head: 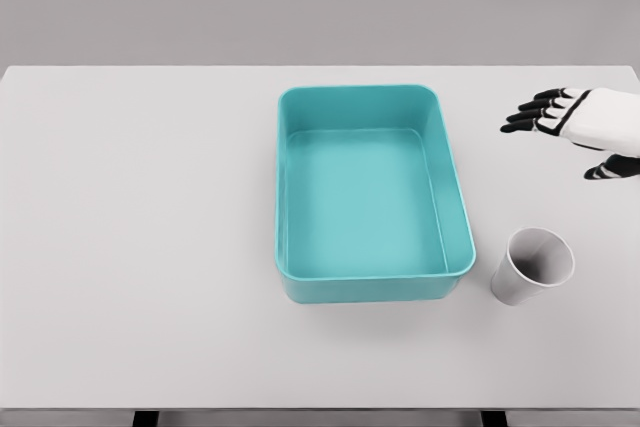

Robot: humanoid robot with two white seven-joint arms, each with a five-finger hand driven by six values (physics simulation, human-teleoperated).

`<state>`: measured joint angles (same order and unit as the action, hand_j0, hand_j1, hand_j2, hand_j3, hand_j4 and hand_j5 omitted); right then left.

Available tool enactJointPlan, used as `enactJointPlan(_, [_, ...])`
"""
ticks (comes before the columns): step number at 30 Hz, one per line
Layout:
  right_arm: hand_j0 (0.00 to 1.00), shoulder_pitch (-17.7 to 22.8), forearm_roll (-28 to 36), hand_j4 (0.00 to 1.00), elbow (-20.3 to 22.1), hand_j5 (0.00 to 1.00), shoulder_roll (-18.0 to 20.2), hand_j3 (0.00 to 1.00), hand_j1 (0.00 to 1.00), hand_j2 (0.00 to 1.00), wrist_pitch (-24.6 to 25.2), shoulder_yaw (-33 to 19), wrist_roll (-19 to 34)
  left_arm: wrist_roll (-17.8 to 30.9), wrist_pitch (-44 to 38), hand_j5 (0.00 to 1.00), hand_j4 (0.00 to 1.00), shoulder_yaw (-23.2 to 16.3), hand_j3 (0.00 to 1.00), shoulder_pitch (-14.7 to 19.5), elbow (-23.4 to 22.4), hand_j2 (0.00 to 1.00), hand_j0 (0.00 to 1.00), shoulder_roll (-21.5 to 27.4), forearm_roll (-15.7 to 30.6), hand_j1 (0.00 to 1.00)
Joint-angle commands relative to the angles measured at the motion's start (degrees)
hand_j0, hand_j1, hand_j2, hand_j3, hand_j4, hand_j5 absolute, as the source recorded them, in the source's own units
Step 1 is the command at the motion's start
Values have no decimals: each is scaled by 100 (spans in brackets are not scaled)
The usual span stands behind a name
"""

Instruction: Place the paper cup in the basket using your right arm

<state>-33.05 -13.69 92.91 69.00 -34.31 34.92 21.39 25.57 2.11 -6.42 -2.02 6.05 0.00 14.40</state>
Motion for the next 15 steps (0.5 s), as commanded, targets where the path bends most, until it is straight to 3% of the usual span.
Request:
enactJointPlan(1, [100, 0, 24, 100, 51, 100, 17, 100, 100, 100, 56, 6, 6, 1, 0, 100, 100, 1, 100, 0, 1, 100, 100, 0, 2, 100])
enactJointPlan(6, [100, 18, 173, 100, 297, 100, 44, 100, 100, 100, 100, -30, 15, 1, 0, 100, 100, 1, 100, 0, 1, 100, 100, 0, 2, 100])
enactJointPlan(7, [100, 26, 612, 100, 245, 100, 96, 100, 100, 100, 82, 6, 111, 1, 0, 100, 100, 1, 100, 0, 1, 100, 100, 0, 2, 100])
enactJointPlan(9, [100, 70, 2246, 100, -299, 100, 281, 100, 100, 100, 38, 6, 1361, 1, 0, 100, 100, 1, 100, 0, 1, 100, 100, 0, 2, 100])
enactJointPlan(11, [100, 79, 3635, 100, -906, 100, 202, 100, 100, 100, 12, 6, 1361, 1, 0, 100, 100, 1, 100, 0, 1, 100, 100, 0, 2, 100])
enactJointPlan(13, [100, 132, 4690, 100, -1100, 100, -70, 100, 100, 100, 21, 58, 1361, 1, 0, 100, 100, 1, 100, 0, 1, 100, 100, 0, 10, 100])
enactJointPlan(15, [100, 158, 5008, 100, -1275, 100, -308, 100, 100, 100, 21, 155, 1361, 1, 0, 100, 100, 1, 100, 0, 1, 100, 100, 0, 2, 100])
